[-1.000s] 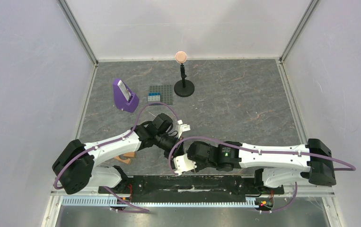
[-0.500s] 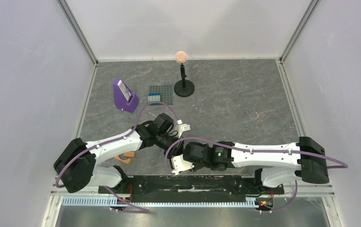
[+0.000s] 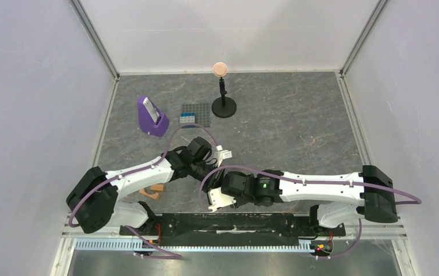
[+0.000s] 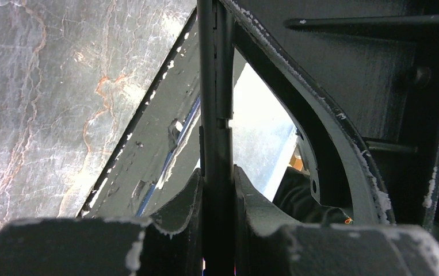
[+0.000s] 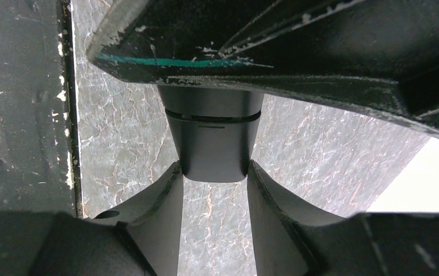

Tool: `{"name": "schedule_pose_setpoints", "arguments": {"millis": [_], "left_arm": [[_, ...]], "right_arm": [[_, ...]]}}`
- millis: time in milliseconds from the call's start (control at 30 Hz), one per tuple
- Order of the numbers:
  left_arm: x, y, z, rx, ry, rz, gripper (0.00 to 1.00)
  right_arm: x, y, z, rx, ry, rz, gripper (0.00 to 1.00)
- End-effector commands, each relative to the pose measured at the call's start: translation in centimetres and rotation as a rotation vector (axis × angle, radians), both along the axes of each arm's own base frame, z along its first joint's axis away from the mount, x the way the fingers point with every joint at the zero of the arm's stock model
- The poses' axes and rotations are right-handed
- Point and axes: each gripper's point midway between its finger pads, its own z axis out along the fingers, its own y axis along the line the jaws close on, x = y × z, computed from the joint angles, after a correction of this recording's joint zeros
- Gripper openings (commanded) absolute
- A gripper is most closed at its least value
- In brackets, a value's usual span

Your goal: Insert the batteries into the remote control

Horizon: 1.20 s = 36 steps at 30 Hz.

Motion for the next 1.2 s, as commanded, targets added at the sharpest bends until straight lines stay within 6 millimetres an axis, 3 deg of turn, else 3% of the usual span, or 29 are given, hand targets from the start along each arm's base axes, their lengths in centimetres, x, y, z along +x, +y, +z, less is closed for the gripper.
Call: {"name": "schedule_pose_setpoints", "arguments": {"millis": [0, 433, 767, 1167], "left_arm": [[0.6, -2.8, 4.0, -0.177, -0.032, -0.045, 0.02], [0.7, -3.4, 4.4, -0.224, -0.006, -0.034, 0.02], [0.5, -3.4, 4.6, -0.255, -0.012, -0.038, 0.02], [1.2, -3.4, 3.0, -0.213, -0.043, -0.003, 0.02]], "right_arm": [[-0.4, 4.3, 1.7, 0.165, 0.044, 0.012, 0.26], [-1.7, 6.4, 3.8, 0.352, 0.108, 0.017, 0.33], [-2.2, 7.0, 4.0, 0.368, 0.134, 0.046, 0.35], [-0.4, 5.1, 3.4, 0.319, 0.042, -0.048, 0.48]]}}
